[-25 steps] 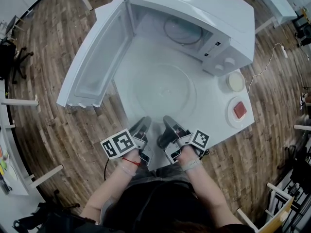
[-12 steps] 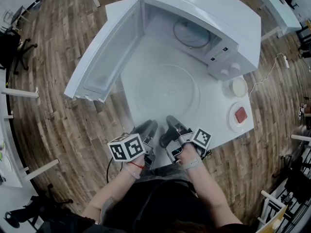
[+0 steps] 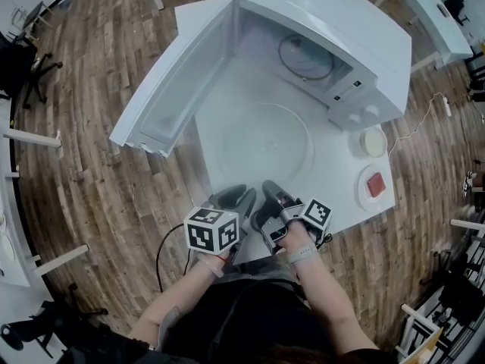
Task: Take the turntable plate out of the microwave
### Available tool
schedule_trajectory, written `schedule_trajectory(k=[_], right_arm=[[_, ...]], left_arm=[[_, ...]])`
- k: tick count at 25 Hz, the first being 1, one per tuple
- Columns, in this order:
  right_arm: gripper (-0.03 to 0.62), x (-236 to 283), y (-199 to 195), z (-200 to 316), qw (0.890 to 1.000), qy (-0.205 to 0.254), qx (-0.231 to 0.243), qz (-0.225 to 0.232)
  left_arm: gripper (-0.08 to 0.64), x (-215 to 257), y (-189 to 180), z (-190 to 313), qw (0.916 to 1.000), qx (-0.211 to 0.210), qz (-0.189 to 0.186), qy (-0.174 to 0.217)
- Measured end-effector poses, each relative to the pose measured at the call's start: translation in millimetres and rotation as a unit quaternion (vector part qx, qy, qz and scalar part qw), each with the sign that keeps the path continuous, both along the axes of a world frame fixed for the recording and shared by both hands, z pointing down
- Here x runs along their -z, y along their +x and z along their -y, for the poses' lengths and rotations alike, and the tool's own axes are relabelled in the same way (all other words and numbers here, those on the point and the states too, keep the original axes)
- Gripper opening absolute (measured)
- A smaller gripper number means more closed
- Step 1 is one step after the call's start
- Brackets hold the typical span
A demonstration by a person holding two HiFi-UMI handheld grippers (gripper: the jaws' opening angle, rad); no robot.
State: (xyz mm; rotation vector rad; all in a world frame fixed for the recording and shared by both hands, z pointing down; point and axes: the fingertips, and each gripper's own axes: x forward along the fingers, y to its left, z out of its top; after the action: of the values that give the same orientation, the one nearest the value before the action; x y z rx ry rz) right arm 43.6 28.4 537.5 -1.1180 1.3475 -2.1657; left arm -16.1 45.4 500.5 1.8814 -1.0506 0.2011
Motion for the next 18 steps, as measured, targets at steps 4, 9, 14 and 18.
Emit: schedule_trajectory(k=[4,9,14,18], right_arm=[[0.058,0,1,0,1.000,-0.011,0.000,-0.004],[0.061,-1,-1,0,1.000,-0.020,-0.003,-0.009],[0.064,-3,-1,1,0.999,-0.028,-0.006,-0.014],[0.092,-1,0,2,0.999,-0.034,-0.005,-0.017]], left_arm=[[0.107,11,-2,13,0.9996,-0.006,0.011,0.026],[0.107,15,-6,40,0.9987,-0.012,0.018,0.045],[0.106,18,-2,58,0.9984,-0.016,0.013,0.053],[0.107,17,2,58,0.9984,-0.022,0.011,0.051]])
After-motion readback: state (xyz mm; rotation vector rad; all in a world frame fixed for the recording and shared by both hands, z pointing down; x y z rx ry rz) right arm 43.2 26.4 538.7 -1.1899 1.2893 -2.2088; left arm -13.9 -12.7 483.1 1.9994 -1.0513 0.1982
